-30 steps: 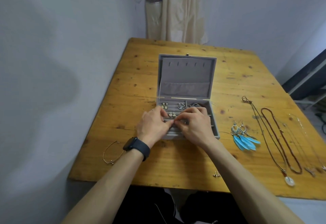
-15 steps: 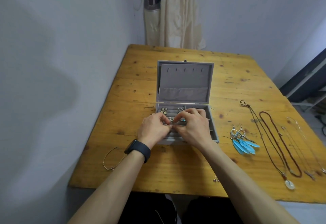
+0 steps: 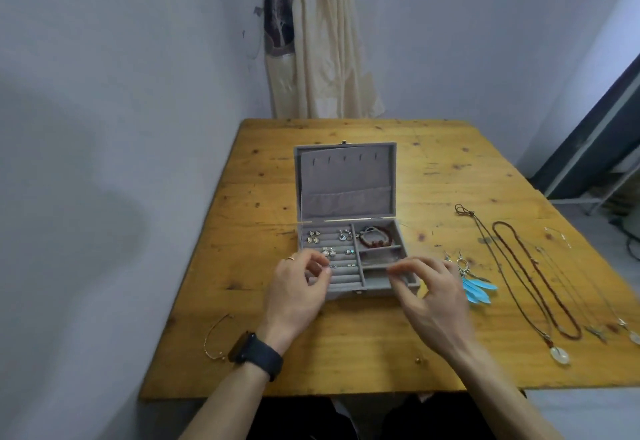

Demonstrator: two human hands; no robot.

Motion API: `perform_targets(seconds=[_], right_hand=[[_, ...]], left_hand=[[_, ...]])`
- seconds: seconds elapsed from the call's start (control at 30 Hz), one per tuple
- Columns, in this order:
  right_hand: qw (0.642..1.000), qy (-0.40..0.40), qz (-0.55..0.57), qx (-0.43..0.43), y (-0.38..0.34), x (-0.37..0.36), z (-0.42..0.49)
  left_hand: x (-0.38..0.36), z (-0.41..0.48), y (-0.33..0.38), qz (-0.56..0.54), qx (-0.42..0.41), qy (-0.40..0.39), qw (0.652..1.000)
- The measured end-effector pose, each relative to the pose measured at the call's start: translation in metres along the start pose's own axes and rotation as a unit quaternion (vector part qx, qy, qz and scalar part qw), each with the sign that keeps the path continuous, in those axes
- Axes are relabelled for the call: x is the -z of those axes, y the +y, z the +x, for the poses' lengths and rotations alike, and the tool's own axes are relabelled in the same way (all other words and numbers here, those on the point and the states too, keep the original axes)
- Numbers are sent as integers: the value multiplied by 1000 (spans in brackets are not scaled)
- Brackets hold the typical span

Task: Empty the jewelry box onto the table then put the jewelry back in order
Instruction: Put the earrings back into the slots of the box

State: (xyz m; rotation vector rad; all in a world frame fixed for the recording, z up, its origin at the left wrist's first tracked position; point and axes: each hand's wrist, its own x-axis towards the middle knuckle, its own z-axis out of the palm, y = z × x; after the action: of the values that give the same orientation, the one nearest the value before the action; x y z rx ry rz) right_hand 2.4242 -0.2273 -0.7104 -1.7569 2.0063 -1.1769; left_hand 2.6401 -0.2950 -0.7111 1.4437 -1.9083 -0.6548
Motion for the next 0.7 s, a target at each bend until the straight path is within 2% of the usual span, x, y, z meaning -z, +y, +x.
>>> perform_targets(seconds=[0.13,0.33,0.4,0.57,0.7], right_hand=[[998,6,-10,-60,26,33,-39],[993,-37,-41,-101,50,56,-91],[992,-55,-52,-101,54,54,-100],[993,-38,-74,-82,54,43,-112],[995,-23,-67,-75,53,38,-115]], left_hand=[[-15,-30,21,-33,-46,-2,998],[-62,-65,35,-10,-85,-98,992],[-74,-71,39,3,-89,-104,991],[-89,-81,43,48,-103,-80,990],[-89,-86,41,72,-108,-92,987]])
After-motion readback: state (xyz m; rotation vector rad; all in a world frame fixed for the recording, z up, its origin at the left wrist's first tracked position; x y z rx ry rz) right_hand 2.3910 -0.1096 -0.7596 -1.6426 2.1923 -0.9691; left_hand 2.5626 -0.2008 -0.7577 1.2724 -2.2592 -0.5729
